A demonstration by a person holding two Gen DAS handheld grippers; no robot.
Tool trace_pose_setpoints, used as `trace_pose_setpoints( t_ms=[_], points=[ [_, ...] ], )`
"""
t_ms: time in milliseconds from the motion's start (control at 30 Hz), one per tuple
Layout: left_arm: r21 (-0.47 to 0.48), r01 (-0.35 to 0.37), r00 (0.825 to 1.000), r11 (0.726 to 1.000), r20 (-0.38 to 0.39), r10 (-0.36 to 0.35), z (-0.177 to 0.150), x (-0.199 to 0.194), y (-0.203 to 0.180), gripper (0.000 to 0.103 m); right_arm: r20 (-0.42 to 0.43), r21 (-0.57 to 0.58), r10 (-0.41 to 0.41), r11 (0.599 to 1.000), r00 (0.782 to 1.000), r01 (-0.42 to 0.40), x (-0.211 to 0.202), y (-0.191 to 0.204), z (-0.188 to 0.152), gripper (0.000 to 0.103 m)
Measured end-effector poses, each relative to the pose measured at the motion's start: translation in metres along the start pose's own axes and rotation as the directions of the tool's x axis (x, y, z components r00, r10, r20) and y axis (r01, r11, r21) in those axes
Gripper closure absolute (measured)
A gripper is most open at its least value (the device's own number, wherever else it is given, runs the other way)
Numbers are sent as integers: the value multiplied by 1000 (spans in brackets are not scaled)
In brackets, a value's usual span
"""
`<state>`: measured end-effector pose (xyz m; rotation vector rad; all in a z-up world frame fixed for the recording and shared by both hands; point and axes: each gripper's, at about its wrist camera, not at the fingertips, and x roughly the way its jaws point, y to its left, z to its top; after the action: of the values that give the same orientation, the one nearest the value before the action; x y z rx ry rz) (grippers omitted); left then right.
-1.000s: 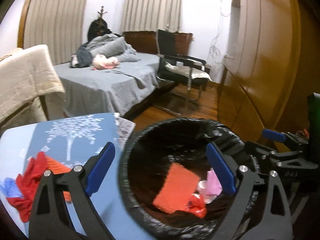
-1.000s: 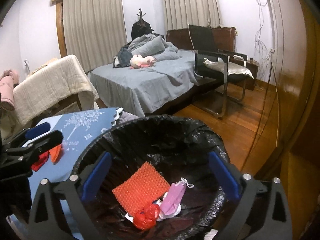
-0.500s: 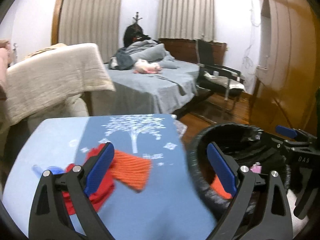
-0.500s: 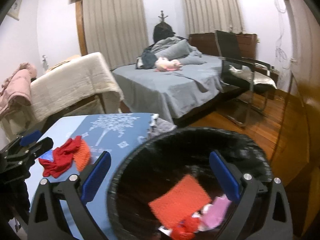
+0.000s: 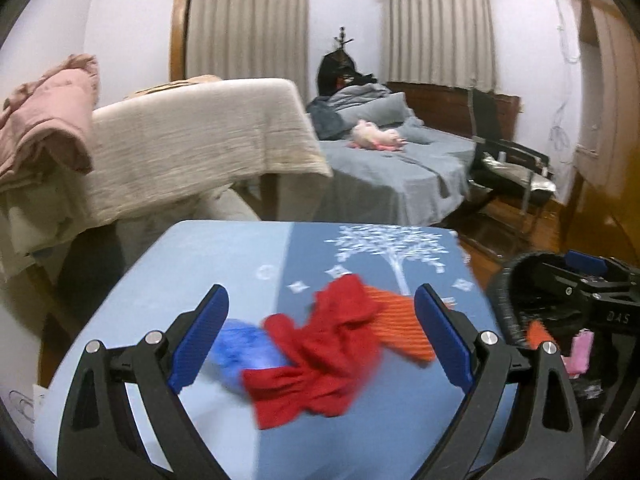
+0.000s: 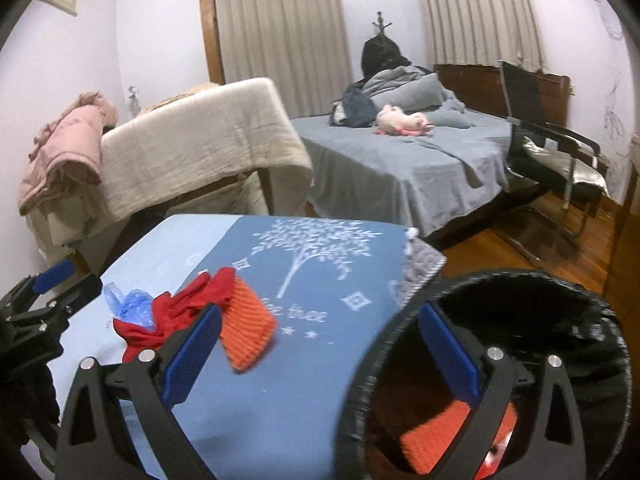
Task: Collect trash
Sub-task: 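Move both tools back from the bin toward the table items, then grasp the blue plastic bag with the left tool while the right tool grasps the orange knit cloth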
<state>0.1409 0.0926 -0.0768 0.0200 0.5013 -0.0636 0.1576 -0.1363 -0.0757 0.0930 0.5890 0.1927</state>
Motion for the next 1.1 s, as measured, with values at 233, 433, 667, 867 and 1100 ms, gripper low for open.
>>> trace_pose_setpoints(
  t_ms=[233, 433, 667, 867, 1100],
  points=[
    [-26, -64, 997, 998, -35, 63, -9, 16, 41, 12, -47, -34, 13, 999, 999, -15, 41, 28, -6, 6],
    [-45, -95, 993, 994, -79, 91, -17, 37, 69, 12, -96, -42, -4, 999, 995, 0, 73, 37, -14, 6],
    [-64, -106, 987, 992, -125, 98, -29, 56, 83, 12, -125, -44, -18, 999, 992, 12, 96, 41, -19, 6],
    [-86, -101, 983, 991, -161, 86, -36, 70, 88, 12, -142, -51, -23, 999, 990, 16, 106, 44, -20, 6],
    [-100, -87, 976, 991, -210, 65, -40, 85, 91, 12, -184, -58, -21, 998, 983, 11, 121, 48, -22, 8]
  ],
)
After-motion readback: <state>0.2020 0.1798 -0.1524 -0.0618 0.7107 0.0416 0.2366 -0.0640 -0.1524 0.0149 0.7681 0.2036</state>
